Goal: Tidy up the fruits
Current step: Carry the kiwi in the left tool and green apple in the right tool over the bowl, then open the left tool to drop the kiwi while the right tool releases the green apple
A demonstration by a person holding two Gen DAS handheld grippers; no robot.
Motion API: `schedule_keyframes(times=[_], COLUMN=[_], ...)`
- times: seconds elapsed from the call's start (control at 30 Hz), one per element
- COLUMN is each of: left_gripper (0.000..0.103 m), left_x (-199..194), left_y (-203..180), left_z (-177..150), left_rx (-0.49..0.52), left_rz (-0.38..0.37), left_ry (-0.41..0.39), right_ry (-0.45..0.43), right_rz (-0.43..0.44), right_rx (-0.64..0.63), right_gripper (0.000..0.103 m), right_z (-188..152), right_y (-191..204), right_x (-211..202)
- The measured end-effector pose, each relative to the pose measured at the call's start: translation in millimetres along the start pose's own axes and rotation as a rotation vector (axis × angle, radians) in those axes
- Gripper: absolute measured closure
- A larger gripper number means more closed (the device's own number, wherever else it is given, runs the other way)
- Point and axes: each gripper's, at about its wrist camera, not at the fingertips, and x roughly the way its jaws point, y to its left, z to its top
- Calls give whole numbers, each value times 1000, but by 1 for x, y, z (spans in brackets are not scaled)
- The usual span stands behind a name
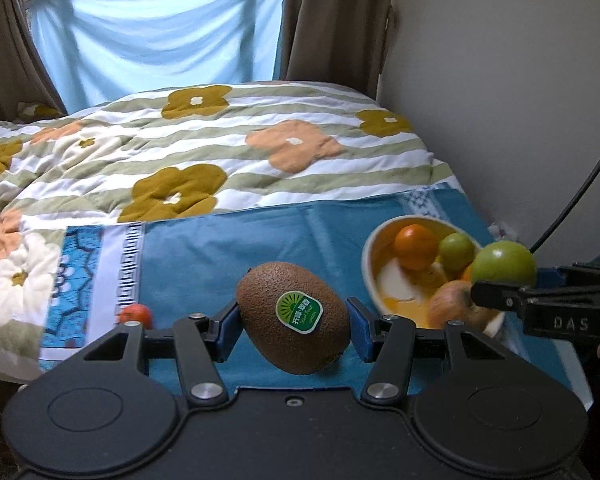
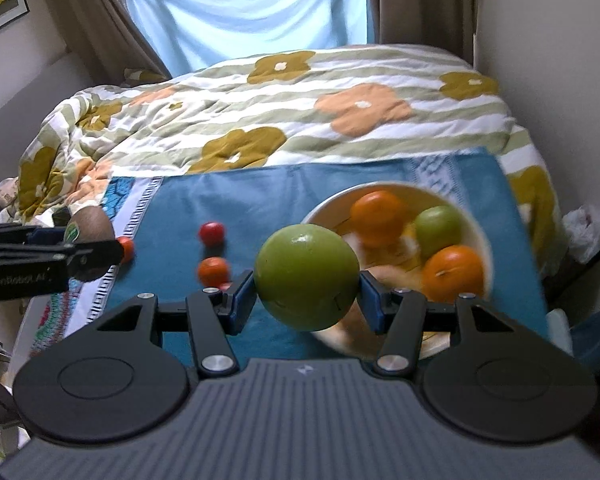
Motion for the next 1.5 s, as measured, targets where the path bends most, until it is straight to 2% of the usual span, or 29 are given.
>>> schedule_keyframes(times=[0.37, 0.83, 0.93, 1.0, 1.07, 1.3, 1.5], left_gripper=[44, 44, 42, 22, 14, 13, 8], left_x=[55, 148, 152, 150, 145, 127, 97], left_y=[-69, -98, -102, -103, -105, -95, -78], left_z=[12, 23, 23, 24, 27, 29, 19], left_rx=[-2, 5, 14, 19, 23, 17, -55], left_rz=[-37, -54, -51, -49, -43, -15, 38], left_ry=[19, 122, 127, 107, 84, 71, -9], right_ry=[3, 23, 25, 27, 30, 33, 42], right_rz=[-1, 29, 34, 38, 41, 44, 63], right_rx=[-36, -15, -8, -5, -5, -13, -46], right_gripper=[33, 33, 33, 33, 33, 33, 33], right_z=[13, 22, 23, 24, 25, 28, 30], right_y=[-71, -119, -123, -125, -126, -127, -117], right_x=[14, 46, 50, 53, 55, 57, 62])
